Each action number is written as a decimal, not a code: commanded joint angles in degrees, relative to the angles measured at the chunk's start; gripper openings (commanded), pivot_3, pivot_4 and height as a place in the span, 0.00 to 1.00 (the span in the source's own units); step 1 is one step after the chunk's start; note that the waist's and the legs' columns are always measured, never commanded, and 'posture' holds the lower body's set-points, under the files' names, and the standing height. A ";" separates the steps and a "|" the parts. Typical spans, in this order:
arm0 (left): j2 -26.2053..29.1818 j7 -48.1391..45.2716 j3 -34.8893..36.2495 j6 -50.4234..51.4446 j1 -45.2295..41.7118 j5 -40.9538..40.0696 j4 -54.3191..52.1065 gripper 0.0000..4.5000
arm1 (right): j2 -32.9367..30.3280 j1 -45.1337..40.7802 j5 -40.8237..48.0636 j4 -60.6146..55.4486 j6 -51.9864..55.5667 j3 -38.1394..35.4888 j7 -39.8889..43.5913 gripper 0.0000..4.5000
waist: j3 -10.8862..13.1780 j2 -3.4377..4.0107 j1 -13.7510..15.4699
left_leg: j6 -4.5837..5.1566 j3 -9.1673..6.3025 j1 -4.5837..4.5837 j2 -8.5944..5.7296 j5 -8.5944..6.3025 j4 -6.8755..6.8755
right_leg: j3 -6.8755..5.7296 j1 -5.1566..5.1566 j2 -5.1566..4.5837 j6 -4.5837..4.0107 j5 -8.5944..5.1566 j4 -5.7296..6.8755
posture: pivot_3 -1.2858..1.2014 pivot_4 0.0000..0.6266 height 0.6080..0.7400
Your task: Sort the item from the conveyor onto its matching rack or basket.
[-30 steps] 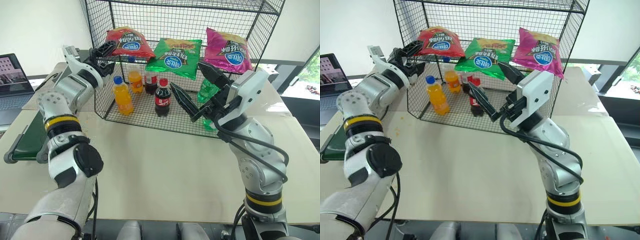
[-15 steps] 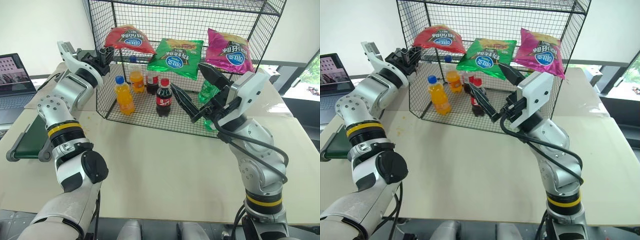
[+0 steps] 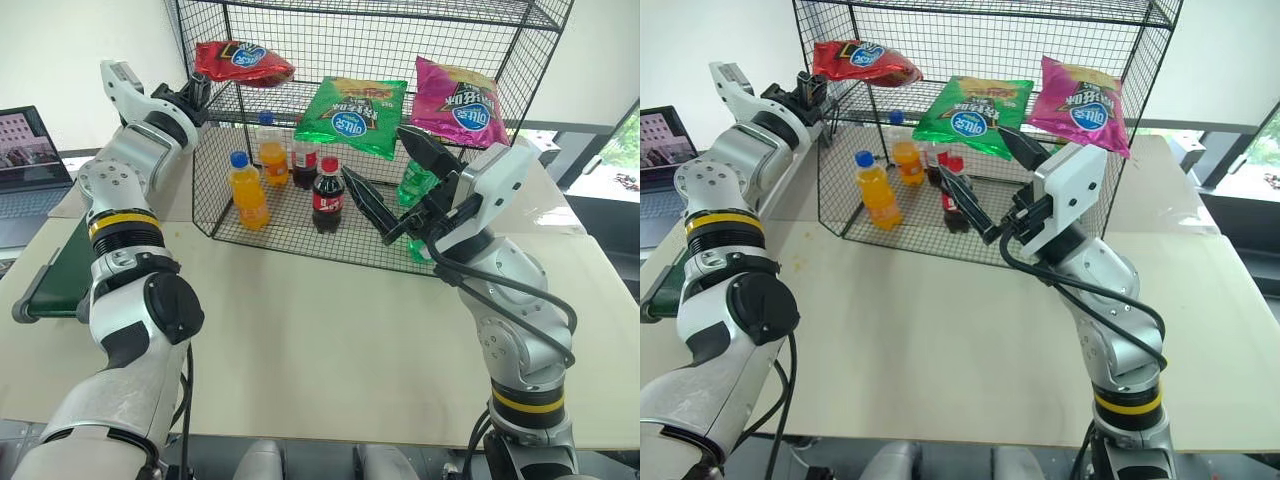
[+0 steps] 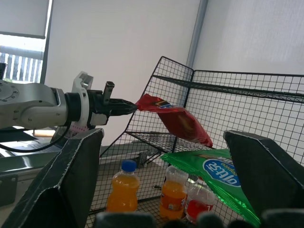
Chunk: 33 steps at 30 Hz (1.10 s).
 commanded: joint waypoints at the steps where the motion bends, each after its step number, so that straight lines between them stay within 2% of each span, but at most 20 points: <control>1: 1.34 1.71 1.20 0.07 0.91 -0.75 -3.53 0.00 | -0.22 0.22 -0.37 -2.72 -0.83 -0.37 -0.47 1.00 | 0.00 0.00 -0.11 | 0.00 0.00 -0.01 0.00 0.00 0.00 | 0.00 0.00 0.00 0.00 0.00 0.00 | 0.52 0.24 1.00; 8: 1.12 6.95 2.84 1.59 5.54 -2.14 -11.09 0.00 | -0.07 0.61 -0.39 -2.73 -1.01 -0.09 -0.46 1.00 | 0.00 0.00 -0.31 | -0.01 -0.09 -0.02 0.01 0.00 0.02 | -0.05 0.00 0.00 0.00 0.00 0.08 | 0.52 0.24 1.00; 14: 0.16 5.01 1.22 5.07 8.18 -3.82 -15.78 0.00 | 0.08 0.14 -0.17 -1.72 -1.53 0.41 0.23 1.00 | 0.00 0.00 -0.17 | -0.02 -0.13 -0.02 0.00 0.01 0.04 | -0.11 0.02 -0.02 0.00 0.00 0.08 | 0.52 0.24 1.00; 15: -0.03 4.83 1.23 5.62 8.61 -4.35 -16.61 0.12 | 0.08 0.11 -0.17 -1.61 -1.57 0.42 0.31 1.00 | 0.00 0.00 -0.19 | -0.02 -0.13 -0.01 0.00 0.01 0.03 | -0.11 0.03 -0.02 0.00 0.00 0.09 | 0.52 0.24 1.00; 17: 0.12 4.74 1.07 8.24 10.42 -5.66 -19.00 0.24 | 0.09 0.17 -0.15 -1.42 -1.63 0.33 0.48 1.00 | 0.00 0.00 -0.24 | -0.03 -0.14 -0.01 0.00 0.02 0.03 | -0.12 0.03 -0.01 0.00 0.00 0.10 | 0.52 0.24 1.00; 20: 1.14 5.25 1.07 11.77 13.40 -7.26 -22.33 0.53 | 0.17 0.50 -0.24 -1.52 -1.59 0.36 0.53 1.00 | 0.00 0.00 -0.36 | -0.03 -0.16 0.00 0.00 0.02 0.04 | -0.12 0.03 -0.01 0.00 0.00 0.12 | 0.52 0.24 1.00; 21: 1.91 5.14 0.97 13.42 14.95 -7.77 -24.01 0.61 | 0.15 0.81 -0.24 -1.72 -1.51 0.32 0.49 1.00 | 0.00 0.00 -0.37 | -0.03 -0.16 0.00 0.00 0.02 0.03 | -0.12 0.03 -0.01 0.00 0.00 0.12 | 0.52 0.24 1.00; 24: 4.77 2.33 -0.59 16.74 20.63 -8.13 -30.48 0.91 | -0.16 2.10 -0.26 -2.17 -1.25 0.05 0.44 1.00 | 0.00 0.00 -0.49 | -0.03 -0.20 0.02 0.01 0.02 0.02 | -0.14 0.03 -0.01 0.00 0.00 0.14 | 0.52 0.24 1.00; 25: 5.39 1.42 -1.10 17.32 22.01 -8.26 -32.20 0.97 | -0.26 2.52 -0.28 -2.39 -1.20 -0.01 0.43 1.00 | 0.00 0.00 -0.57 | -0.03 -0.21 0.03 0.01 0.02 0.01 | -0.14 0.02 -0.01 0.00 0.00 0.14 | 0.52 0.24 1.00; 28: 10.98 -5.89 -10.03 18.86 33.12 -3.27 -43.18 0.99 | -2.51 7.14 -2.53 -3.01 -0.63 -0.12 0.55 1.00 | -0.01 0.02 -0.66 | -0.07 -0.22 0.07 0.02 0.04 -0.04 | -0.14 0.03 0.00 -0.01 0.00 0.17 | 0.52 0.24 1.00; 31: 10.33 -7.16 -14.17 17.47 43.98 -0.97 -52.09 0.99 | -3.45 13.65 -4.86 -2.99 0.15 -0.55 -1.28 1.00 | -0.08 0.09 0.03 | -0.24 -0.21 0.11 0.02 0.14 -0.12 | -0.14 0.07 -0.04 -0.01 0.00 0.09 | 0.52 0.24 1.00; 33: 11.75 -9.71 -21.02 11.35 51.46 6.66 -57.89 0.99 | -4.15 18.31 -6.52 -3.10 -0.54 0.56 -1.06 1.00 | -0.08 0.09 0.37 | -0.25 -0.20 0.06 0.00 0.13 -0.10 | -0.19 0.12 -0.11 -0.01 -0.01 -0.05 | 0.52 0.24 1.00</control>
